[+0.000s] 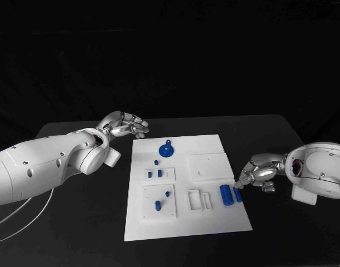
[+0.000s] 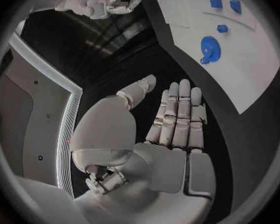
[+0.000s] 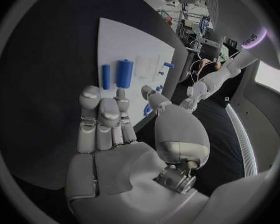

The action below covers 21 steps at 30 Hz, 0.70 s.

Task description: Assemble the parts on the task board

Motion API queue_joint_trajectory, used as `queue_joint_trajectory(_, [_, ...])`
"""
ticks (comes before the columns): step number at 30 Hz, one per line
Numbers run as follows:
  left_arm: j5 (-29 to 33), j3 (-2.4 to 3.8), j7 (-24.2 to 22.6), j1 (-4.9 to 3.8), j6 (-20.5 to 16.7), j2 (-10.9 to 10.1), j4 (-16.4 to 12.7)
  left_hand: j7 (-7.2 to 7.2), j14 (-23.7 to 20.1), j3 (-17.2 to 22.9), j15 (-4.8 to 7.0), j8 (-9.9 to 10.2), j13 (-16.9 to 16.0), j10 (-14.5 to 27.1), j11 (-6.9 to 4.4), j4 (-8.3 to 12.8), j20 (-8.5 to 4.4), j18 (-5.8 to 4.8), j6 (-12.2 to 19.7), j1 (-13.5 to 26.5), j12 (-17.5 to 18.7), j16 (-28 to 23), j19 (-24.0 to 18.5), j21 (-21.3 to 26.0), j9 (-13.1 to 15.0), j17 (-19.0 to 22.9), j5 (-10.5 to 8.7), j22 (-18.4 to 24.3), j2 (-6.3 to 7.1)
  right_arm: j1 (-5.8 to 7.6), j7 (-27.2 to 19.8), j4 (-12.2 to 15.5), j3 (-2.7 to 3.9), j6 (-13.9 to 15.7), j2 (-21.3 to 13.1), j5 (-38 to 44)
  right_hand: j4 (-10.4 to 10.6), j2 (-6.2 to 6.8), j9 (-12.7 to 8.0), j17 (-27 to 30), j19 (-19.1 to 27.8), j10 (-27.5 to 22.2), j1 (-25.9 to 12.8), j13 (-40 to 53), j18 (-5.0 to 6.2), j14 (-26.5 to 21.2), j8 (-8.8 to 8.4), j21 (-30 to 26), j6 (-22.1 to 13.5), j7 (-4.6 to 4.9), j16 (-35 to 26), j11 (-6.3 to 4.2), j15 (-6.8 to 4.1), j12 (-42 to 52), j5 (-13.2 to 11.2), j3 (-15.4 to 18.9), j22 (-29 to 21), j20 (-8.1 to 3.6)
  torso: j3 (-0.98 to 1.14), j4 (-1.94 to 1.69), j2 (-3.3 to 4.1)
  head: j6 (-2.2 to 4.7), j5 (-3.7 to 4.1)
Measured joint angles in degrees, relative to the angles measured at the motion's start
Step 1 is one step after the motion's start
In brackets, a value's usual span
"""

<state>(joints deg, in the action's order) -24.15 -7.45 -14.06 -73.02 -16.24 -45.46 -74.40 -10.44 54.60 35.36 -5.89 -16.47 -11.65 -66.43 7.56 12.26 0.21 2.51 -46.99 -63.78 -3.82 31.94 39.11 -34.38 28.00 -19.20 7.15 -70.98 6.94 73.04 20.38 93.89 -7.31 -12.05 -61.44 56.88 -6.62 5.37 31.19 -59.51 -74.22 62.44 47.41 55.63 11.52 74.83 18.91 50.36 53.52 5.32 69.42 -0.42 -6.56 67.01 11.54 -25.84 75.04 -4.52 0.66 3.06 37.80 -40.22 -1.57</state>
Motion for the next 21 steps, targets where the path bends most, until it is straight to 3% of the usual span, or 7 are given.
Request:
queue_joint_trajectory(7, [0.22, -0.05, -0.03, 0.14, 0.03, 0.18, 0.22, 0.0, 0.0, 0.0, 0.0, 0.0, 0.05, 0.0, 0.0, 0.0, 0.0, 0.0, 0.0, 0.0, 0.0, -0.22, 0.0, 0.0, 0.0, -0.05, 0.0, 0.0, 0.0, 0.01, 3.43, 2.55, -0.99, 1.07, -0.04, 0.47, 0.83, -0.01, 0.6, -0.25, 0.25, 0.01, -1.79, 0.82, -0.01, 0.12, 0.0, 0.33, 0.02, 0.02, 0.22, -0.01, -0.12, 0.0, -0.73, 0.83, 0.0, -0.24, -0.07, 0.32, -0.4, -0.58, 0.31])
queue_joint_trajectory(15, [0.3, -0.09, -0.03, 0.24, 0.09, 0.14, 0.22, 0.0, 0.0, 0.0, 0.0, 0.0, 0.05, 0.0, 0.0, 0.0, 0.0, 0.0, 0.0, 0.09, 0.0, -0.22, 0.0, 0.0, 0.0, -0.11, 0.0, -0.02, -0.09, 0.01, 6.2, 3.48, -1.22, 3.6, 0.95, 0.94, 1.25, -0.35, 0.94, -0.43, 0.27, 0.22, -2.73, 1.47, -0.01, 0.19, 0.0, 0.62, 0.05, 0.04, 0.47, -0.21, -0.2, 0.0, -0.89, 1.25, 0.0, -0.24, -0.07, 0.35, -0.51, -0.95, 0.43])
queue_joint_trajectory(21, [0.33, -0.11, -0.03, 0.26, 0.13, 0.09, 0.23, 0.0, 0.0, -0.15, 0.0, 0.0, 0.1, 0.0, 0.0, -0.15, 0.0, 0.01, 0.0, 0.22, 0.0, -0.22, 0.0, 0.0, 0.0, -0.16, 0.0, -0.05, -0.22, 0.01, 7.22, 3.16, -1.75, 4.62, 2.14, 1.57, 1.25, -0.41, 0.94, -0.43, 0.28, 0.43, -2.79, 1.58, -0.01, 0.2, 0.0, 0.63, 0.12, 0.09, 0.47, -0.42, -0.2, -0.01, -0.89, 1.25, 0.0, -0.23, -0.46, 0.09, -0.65, -1.4, 0.67])
